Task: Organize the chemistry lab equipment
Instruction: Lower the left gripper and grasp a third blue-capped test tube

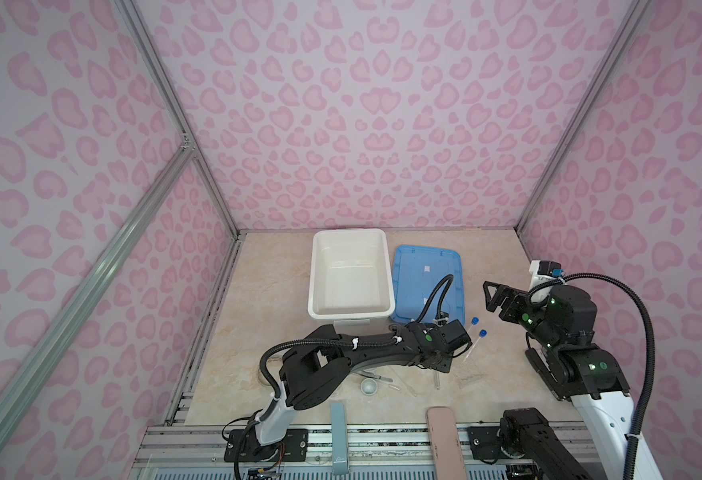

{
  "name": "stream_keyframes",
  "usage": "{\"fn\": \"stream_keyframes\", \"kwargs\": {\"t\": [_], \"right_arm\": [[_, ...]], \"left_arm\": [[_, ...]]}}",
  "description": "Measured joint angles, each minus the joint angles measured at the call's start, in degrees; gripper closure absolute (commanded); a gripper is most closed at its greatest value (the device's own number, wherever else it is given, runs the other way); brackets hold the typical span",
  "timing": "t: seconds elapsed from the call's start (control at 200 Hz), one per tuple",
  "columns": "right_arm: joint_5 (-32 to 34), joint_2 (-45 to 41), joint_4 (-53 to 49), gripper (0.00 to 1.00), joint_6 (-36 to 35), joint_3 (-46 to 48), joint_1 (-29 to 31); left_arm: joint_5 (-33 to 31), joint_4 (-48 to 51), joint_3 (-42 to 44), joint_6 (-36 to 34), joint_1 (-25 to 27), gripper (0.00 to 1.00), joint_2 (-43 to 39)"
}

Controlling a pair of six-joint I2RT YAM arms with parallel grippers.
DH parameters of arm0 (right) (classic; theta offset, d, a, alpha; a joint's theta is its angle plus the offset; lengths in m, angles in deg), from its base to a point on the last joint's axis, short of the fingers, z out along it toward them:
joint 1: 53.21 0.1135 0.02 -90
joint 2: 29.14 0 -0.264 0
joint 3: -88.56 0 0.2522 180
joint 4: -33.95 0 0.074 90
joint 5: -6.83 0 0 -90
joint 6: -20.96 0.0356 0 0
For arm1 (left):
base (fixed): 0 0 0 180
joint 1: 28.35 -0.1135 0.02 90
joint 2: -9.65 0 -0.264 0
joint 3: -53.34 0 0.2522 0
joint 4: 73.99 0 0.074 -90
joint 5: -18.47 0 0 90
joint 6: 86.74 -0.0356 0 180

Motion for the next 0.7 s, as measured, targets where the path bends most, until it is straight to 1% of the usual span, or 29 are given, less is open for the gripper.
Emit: {"fn": "stream_keyframes", "kwargs": {"t": [0.065,0.155,0.205,0.215,0.24,0.35,0.41,0.7], "right_arm": [[0.02,-0.59,-0.20,0.04,-0.59,-0.22,-0.02],[0.04,-0.33,-0.28,0.04,-0.85,-0.81,-0.09],[0.15,-0.07,-0.39,0.04,-0.94,-0.85,-0.09],[0.17,-0.07,-0.39,0.04,-0.96,-0.85,-0.09],[0.20,-0.02,-0.42,0.04,-0.98,-0.85,-0.09],[0.22,-0.31,-0.76,0.04,-1.03,-0.85,-0.09],[0.26,-0.52,-0.79,0.04,-1.05,-0.85,-0.11],[0.79,-0.61,-0.85,0.04,-1.07,-0.04,-0.11]], "left_arm": [[0.07,1.31,-0.79,-0.02,0.04,0.55,1.05],[0.22,2.89,-3.04,-0.46,0.02,0.62,3.04],[0.24,3.63,-4.46,-0.72,0.04,0.63,4.35],[0.22,4.00,-4.83,-0.98,0.04,0.66,4.57],[0.15,4.61,-5.38,-1.31,0.04,0.67,5.18],[-0.48,6.36,-5.68,-1.51,0.04,0.68,5.68],[-1.05,6.60,-5.22,-1.49,0.02,0.71,5.68],[-2.36,6.51,-2.60,-1.49,-0.17,0.72,4.59]]}}
